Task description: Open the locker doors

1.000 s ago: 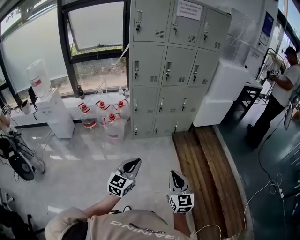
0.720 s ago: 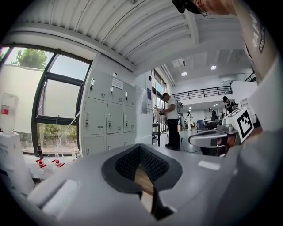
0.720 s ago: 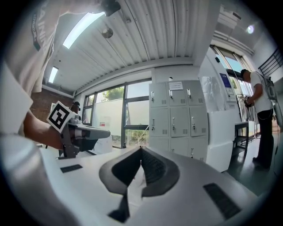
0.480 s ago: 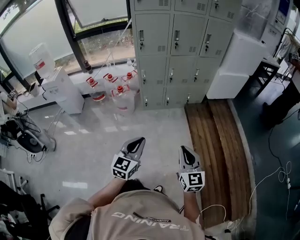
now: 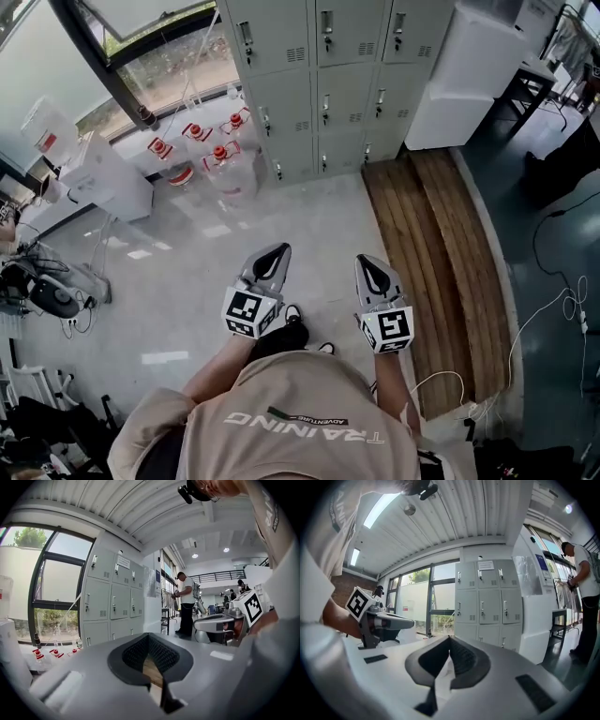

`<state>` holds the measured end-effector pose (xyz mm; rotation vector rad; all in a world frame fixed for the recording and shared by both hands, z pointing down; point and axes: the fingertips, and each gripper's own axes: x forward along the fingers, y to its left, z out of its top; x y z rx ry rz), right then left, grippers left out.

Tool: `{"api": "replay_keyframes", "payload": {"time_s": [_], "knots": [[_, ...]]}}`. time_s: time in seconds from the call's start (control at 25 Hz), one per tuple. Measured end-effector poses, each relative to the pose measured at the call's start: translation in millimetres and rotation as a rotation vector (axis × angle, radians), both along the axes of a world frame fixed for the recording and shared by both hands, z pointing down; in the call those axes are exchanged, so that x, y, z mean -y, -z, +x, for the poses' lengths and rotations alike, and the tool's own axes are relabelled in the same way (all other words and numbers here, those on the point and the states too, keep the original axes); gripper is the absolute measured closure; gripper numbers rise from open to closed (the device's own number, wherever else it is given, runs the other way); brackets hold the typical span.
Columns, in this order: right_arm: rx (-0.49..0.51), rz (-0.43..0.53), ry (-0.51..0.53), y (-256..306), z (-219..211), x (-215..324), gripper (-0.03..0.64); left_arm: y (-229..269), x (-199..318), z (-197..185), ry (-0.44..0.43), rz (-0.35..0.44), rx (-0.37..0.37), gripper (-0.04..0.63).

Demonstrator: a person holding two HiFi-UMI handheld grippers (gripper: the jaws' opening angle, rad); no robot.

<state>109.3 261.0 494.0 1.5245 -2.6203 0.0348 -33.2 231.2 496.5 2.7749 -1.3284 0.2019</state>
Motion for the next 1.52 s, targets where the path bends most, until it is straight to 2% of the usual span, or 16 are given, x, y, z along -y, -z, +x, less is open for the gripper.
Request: {"api": "replay_keyframes", "payload": {"time_s": [0.08, 0.2, 0.48, 0.64, 0.76, 1.0, 1.2, 1.4, 1.52], "knots": [[0.001, -0.006, -0.011, -0.5, -1.8, 14.4, 0.606, -1.7, 16.2, -2.4, -0.008, 0.013, 0.002, 0.589], [-0.017, -0.037, -0.038, -2.6, -5.2, 43.2, 0.606, -1.5, 43.5, -2.3, -0.056, 0.061, 0.056, 0.589], [-0.023, -0.060, -0.068, -10.1, -29.8, 100.5, 0.606, 3.0, 97.8, -19.8, -0.128, 0.077, 0.056, 0.589], [0.000, -0.096, -0.092, -27.8, -42.9, 128.0, 0.606, -15.3, 128.6, -38.2, -0.117, 0.031, 0.047, 0.589], [-0.018, -0.116, -0.078, -30.8, -46.5, 141.0, 0.606, -17.7, 148.3, -42.8, -0.095, -0.004, 0.027, 0.589], [-0.018, -0.134, -0.062, -44.7, -22.4, 196.9, 0.606, -24.4, 204.8, -15.3, -0.072, -0.028, 0.002, 0.589], [-0.071, -0.088, -0.013, -46.9, 6.3, 266.5, 0.606, -28.4, 263.9, 16.1, -0.039, -0.042, 0.032, 0.589], [-0.045, -0.051, 0.058, -36.2, 33.7, 339.4, 0.606, -13.1, 323.4, 41.8, 0.012, -0.008, 0.039, 0.589], [-0.026, -0.069, 0.094, -40.9, 43.0, 368.3, 0.606, -12.6, 345.7, 48.9, 0.055, -0.031, 0.018, 0.589]]}}
